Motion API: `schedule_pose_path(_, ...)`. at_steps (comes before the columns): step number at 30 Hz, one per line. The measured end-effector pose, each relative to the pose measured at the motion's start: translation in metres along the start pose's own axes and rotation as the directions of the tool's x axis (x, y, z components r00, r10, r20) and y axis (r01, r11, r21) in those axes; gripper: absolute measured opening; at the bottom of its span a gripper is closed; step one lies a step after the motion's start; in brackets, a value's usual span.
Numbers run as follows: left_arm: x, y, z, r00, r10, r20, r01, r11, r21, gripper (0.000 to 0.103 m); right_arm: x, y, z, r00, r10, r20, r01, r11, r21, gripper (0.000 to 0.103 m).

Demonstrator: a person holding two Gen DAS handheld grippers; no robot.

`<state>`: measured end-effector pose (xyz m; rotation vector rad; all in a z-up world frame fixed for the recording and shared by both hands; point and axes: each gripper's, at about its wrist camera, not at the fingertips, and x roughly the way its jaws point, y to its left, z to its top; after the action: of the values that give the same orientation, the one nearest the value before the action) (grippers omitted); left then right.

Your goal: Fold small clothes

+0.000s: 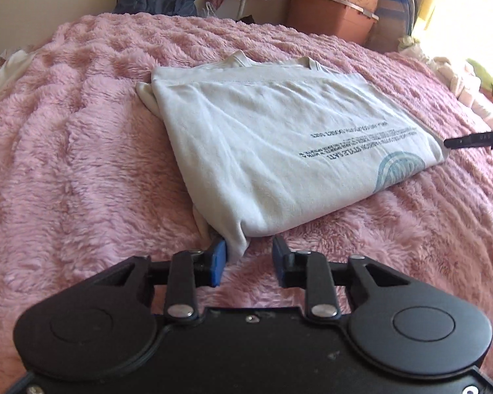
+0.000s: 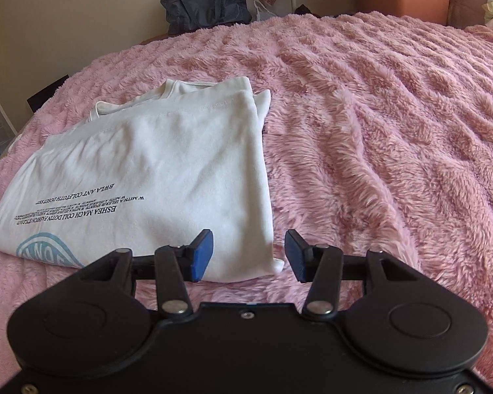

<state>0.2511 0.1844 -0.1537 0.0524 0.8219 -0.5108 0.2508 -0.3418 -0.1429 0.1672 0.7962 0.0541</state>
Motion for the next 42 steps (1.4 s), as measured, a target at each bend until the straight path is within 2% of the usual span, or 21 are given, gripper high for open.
schedule_pose_path(1,0.002,-0.001,0.001,0.999,0.039,-0.012,-0.038,0.999,0.02,0.005,0.001,0.0,-0.001,1.0,0.001,0.0,-0.001,1.0,0.006,0.05)
schedule_pose_path(5,0.004,-0.002,0.005,0.993,0.12,0.001,-0.12,0.991,0.059,0.004,0.005,0.004,-0.003,1.0,0.008,-0.004,-0.008,1.0,0.0,0.051)
schedule_pose_path(7,-0.004,-0.008,0.008,0.988,0.154,0.008,-0.154,0.981,0.118,0.004,0.007,0.007,-0.003,1.0,0.014,-0.007,-0.014,1.0,-0.008,0.052)
schedule_pose_path(10,-0.015,-0.019,0.015,0.98,0.199,-0.002,-0.193,0.951,0.241,0.004,0.008,0.012,-0.001,1.0,0.016,-0.001,-0.016,1.0,-0.023,0.055)
schedule_pose_path(12,-0.009,-0.02,0.016,0.975,0.22,-0.04,-0.201,0.94,0.276,0.004,0.008,0.013,0.001,1.0,0.017,0.003,-0.016,1.0,-0.021,0.055)
schedule_pose_path(14,0.01,-0.016,0.012,0.968,0.227,-0.109,-0.191,0.944,0.269,0.004,0.009,0.013,0.001,1.0,0.013,0.006,-0.013,1.0,-0.005,0.055)
schedule_pose_path(17,0.027,-0.013,0.008,0.958,0.244,-0.151,-0.203,0.948,0.245,0.005,0.008,0.015,0.001,0.999,0.009,0.033,-0.01,0.999,0.035,0.055)
schedule_pose_path(20,0.019,-0.01,0.014,0.963,0.231,-0.14,-0.194,0.953,0.233,0.01,-0.001,0.025,0.002,0.997,0.028,0.067,-0.031,0.999,0.044,0.055)
schedule_pose_path(22,0.005,-0.006,0.022,0.963,0.235,-0.133,-0.201,0.953,0.229,0.032,-0.009,0.038,0.004,0.995,0.05,0.091,-0.053,0.998,0.03,0.055)
schedule_pose_path(23,-0.002,-0.002,0.025,0.965,0.232,-0.122,-0.201,0.954,0.224,0.033,-0.012,0.046,0.005,0.992,0.069,0.101,-0.072,0.997,0.022,0.055)
schedule_pose_path(26,-0.019,0.014,0.038,0.971,0.22,-0.096,-0.202,0.964,0.171,0.035,-0.019,0.076,0.008,0.984,0.126,0.124,-0.123,0.992,-0.032,0.055)
schedule_pose_path(31,-0.027,0.05,0.062,0.989,0.147,-0.002,-0.147,0.987,-0.057,0.038,-0.016,0.142,0.005,0.958,0.267,0.1,-0.25,0.955,-0.157,0.055)
schedule_pose_path(36,-0.013,0.078,0.076,0.992,0.092,0.083,-0.067,0.962,-0.264,0.041,0.002,0.202,-0.004,0.914,0.405,0.026,-0.395,0.903,-0.17,0.055)
schedule_pose_path(38,-0.005,0.084,0.081,0.989,0.106,0.102,-0.07,0.948,-0.31,0.042,0.009,0.224,-0.011,0.903,0.429,-0.001,-0.422,0.888,-0.182,0.055)
schedule_pose_path(42,0.01,0.084,0.093,0.976,0.201,0.078,-0.168,0.936,-0.309,0.043,0.02,0.264,-0.022,0.903,0.427,-0.054,-0.426,0.868,-0.255,0.055)
